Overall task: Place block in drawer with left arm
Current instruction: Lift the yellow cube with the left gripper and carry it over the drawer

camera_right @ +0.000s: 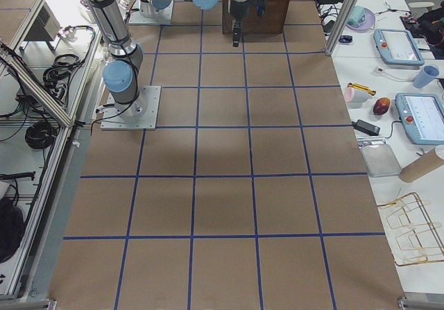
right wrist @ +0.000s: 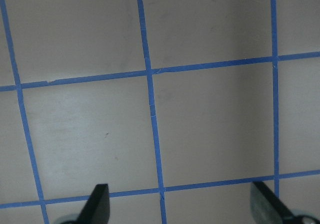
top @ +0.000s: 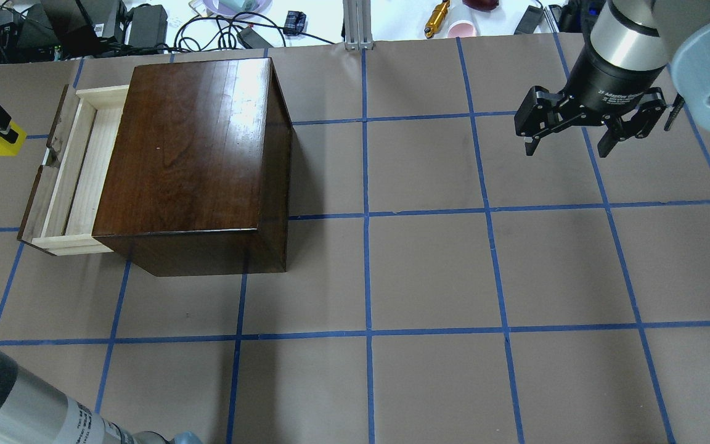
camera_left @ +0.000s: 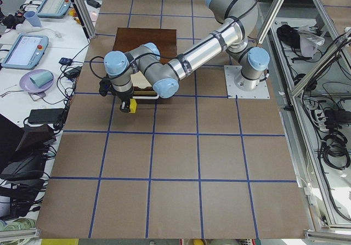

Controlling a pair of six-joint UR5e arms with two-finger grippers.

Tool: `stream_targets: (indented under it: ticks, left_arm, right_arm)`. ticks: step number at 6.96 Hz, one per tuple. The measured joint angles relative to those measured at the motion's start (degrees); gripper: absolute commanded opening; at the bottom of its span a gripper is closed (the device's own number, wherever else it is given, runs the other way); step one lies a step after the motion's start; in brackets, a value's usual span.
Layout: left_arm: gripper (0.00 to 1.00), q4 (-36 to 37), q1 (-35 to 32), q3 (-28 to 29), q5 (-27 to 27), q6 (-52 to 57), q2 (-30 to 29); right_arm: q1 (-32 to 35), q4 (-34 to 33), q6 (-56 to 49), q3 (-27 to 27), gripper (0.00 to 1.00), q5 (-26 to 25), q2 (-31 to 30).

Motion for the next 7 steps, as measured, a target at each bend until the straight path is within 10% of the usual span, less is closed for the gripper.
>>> stream_targets:
  ticks: [7]
  left_arm:
    - [0.16, -6.96, -8.0, -5.96, 0.22, -14.43, 10.44]
  right_arm:
    - [0.0, 0.0, 0.0, 0.0, 1.0, 0.0, 0.0]
